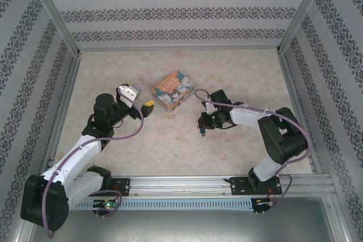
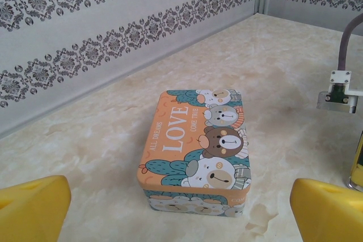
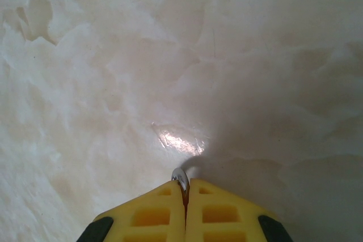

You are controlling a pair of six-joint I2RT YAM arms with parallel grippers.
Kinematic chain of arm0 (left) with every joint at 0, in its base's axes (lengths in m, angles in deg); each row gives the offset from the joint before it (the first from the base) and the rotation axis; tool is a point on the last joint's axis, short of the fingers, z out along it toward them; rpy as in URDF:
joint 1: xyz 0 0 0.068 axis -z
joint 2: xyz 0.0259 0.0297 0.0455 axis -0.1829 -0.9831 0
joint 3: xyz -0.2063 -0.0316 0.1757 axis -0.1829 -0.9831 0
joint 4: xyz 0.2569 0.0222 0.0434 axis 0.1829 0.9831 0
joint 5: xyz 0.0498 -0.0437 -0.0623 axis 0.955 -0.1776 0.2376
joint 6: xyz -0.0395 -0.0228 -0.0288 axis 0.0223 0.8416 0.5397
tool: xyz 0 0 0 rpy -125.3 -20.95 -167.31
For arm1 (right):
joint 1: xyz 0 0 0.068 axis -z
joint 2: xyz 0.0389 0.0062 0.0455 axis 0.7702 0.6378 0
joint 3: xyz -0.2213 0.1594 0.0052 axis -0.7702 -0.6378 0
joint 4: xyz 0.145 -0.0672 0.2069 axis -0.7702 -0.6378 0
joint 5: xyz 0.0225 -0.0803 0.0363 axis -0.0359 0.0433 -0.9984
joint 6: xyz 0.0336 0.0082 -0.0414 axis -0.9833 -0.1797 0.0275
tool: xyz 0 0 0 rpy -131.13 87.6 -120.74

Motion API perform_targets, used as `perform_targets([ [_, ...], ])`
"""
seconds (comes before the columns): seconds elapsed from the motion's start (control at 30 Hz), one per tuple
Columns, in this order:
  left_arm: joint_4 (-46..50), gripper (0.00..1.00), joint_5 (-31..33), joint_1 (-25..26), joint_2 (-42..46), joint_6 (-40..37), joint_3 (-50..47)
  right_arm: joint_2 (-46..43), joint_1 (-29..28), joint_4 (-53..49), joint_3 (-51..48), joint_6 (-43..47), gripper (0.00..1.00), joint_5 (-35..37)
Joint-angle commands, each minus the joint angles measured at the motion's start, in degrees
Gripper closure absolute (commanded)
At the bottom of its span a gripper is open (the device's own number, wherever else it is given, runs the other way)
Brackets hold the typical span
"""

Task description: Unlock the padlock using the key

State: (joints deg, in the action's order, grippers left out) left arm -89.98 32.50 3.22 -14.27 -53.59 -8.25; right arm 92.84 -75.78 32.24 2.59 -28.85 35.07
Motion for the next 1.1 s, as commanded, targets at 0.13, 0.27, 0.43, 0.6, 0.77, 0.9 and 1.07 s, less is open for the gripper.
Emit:
perform_targets([
  [0.13, -4.12, 0.01, 0.66, -0.58, 0.0, -1.33, -0.97, 0.77, -0.69, 0.12, -0.29, -0.92, 0.93, 0.4],
  [0.27, -4.12, 0.01, 0.86, -0.58, 0.02, -1.32, -1.24, 0.51, -0.69, 0.28, -0.34, -0.82, 0.89, 0.4],
  [0.43, -4.2, 0.01, 1.19, -0.58, 0.07, -1.44, -1.38, 0.03, -0.64, 0.38, -0.34, -0.83, 0.85, 0.74],
  [0.6, -4.86, 0.01, 2.01, -0.6, 0.12, -0.93, -1.51, -1.31, -0.52, 0.29, -0.61, -0.83, 0.82, 1.52],
  [0.77, -6.42, 0.01, 3.99, -0.58, 0.18, 0.38, -1.87, -3.45, 0.0, -0.12, -0.85, -0.74, 0.79, 2.37],
  [0.9, -7.58, 0.01, 8.07, -0.58, 0.15, 1.73, -2.13, -6.23, 0.68, -0.49, -1.18, -0.39, 0.75, 3.58],
  [1.07, -9.49, 0.01, 16.62, -0.58, -0.04, 3.92, -2.82, -11.37, 2.17, -0.64, -1.79, 0.32, 0.66, 6.5],
])
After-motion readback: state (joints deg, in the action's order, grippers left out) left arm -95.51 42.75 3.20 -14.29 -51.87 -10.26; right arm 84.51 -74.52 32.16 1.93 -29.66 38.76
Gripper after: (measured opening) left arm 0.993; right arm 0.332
